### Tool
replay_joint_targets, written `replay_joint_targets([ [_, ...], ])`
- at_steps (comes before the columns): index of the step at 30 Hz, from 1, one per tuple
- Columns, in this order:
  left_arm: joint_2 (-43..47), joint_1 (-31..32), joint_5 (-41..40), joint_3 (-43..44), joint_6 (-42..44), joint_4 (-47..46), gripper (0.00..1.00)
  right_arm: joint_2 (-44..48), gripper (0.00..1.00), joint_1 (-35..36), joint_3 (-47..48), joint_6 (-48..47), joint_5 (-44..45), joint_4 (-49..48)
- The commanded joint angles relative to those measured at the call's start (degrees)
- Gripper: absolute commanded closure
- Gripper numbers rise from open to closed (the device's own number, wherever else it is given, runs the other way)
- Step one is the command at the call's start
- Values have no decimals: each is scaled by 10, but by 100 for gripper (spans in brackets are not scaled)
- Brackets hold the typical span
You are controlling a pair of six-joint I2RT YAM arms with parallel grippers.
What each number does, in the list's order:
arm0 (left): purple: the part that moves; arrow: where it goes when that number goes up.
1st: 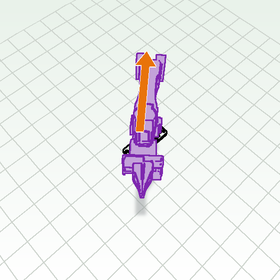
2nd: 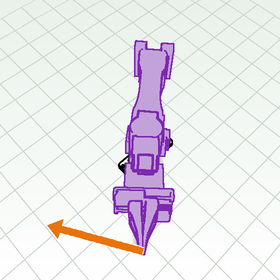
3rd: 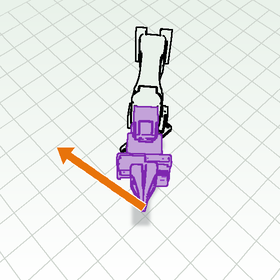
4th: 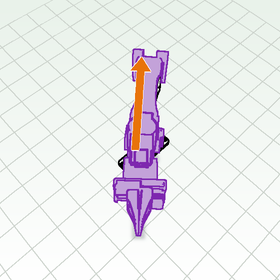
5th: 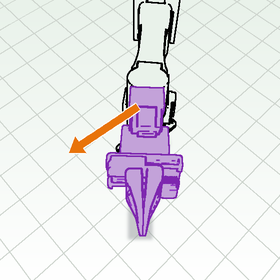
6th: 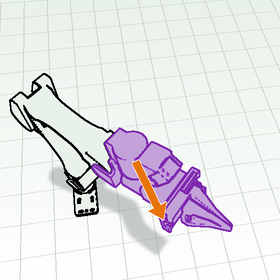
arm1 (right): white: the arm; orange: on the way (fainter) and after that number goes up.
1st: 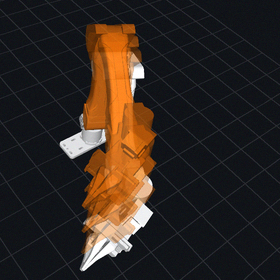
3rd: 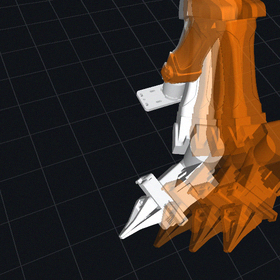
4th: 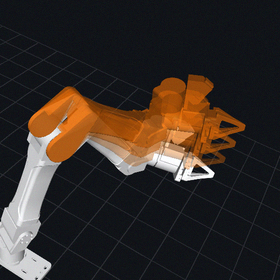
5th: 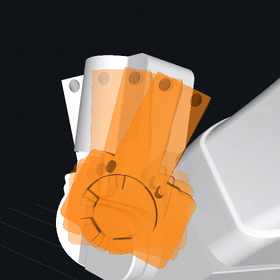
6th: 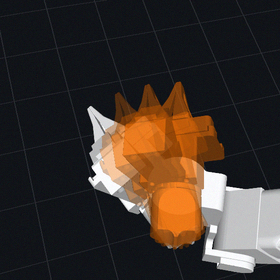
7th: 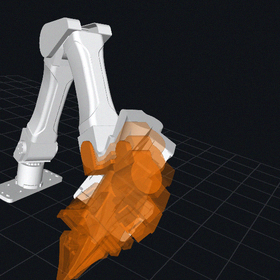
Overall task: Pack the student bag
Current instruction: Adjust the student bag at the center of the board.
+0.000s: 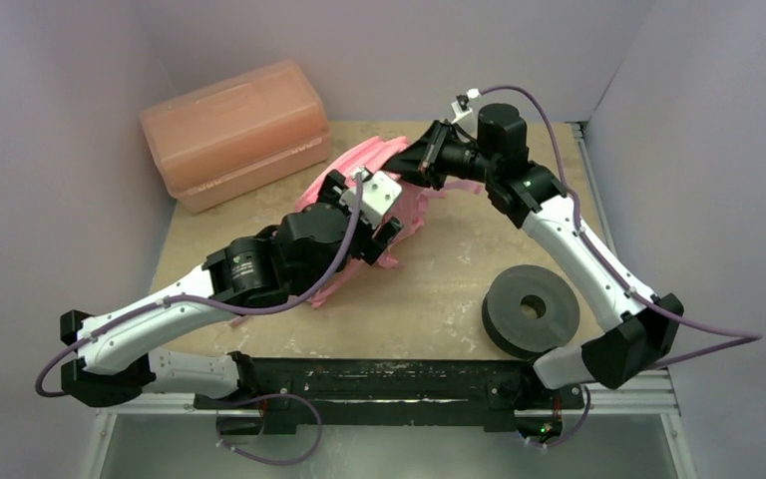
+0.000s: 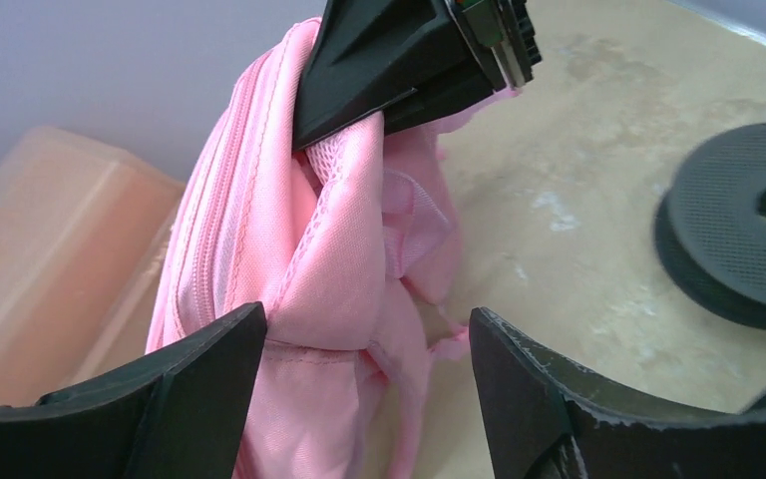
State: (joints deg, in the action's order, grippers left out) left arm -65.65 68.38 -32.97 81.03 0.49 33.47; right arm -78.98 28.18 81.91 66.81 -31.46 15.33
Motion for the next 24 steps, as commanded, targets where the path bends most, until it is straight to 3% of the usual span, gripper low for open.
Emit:
replay_joint_targets([
  [1,-53,-3,-138,34,69,32,25,-2,100,6,135,62,-37,-132],
  [5,-94,-56,-100,76,39,63,28,-14,100,8,180,67,-30,-123],
  [11,-105,-134,-12,110,38,63,67,-43,100,8,258,67,-26,-100],
  [14,-124,-156,9,158,50,80,96,-71,100,7,302,63,-25,-98],
  [16,-133,-173,4,188,59,75,100,-92,100,7,344,33,-17,-75],
  [17,-135,-183,3,199,63,62,100,-102,90,4,362,12,-5,-58],
  [21,-146,-215,-36,263,80,9,100,-122,33,-22,386,-85,63,-13],
  [24,-160,-234,-30,309,100,-36,100,-116,15,-42,386,-174,124,35],
])
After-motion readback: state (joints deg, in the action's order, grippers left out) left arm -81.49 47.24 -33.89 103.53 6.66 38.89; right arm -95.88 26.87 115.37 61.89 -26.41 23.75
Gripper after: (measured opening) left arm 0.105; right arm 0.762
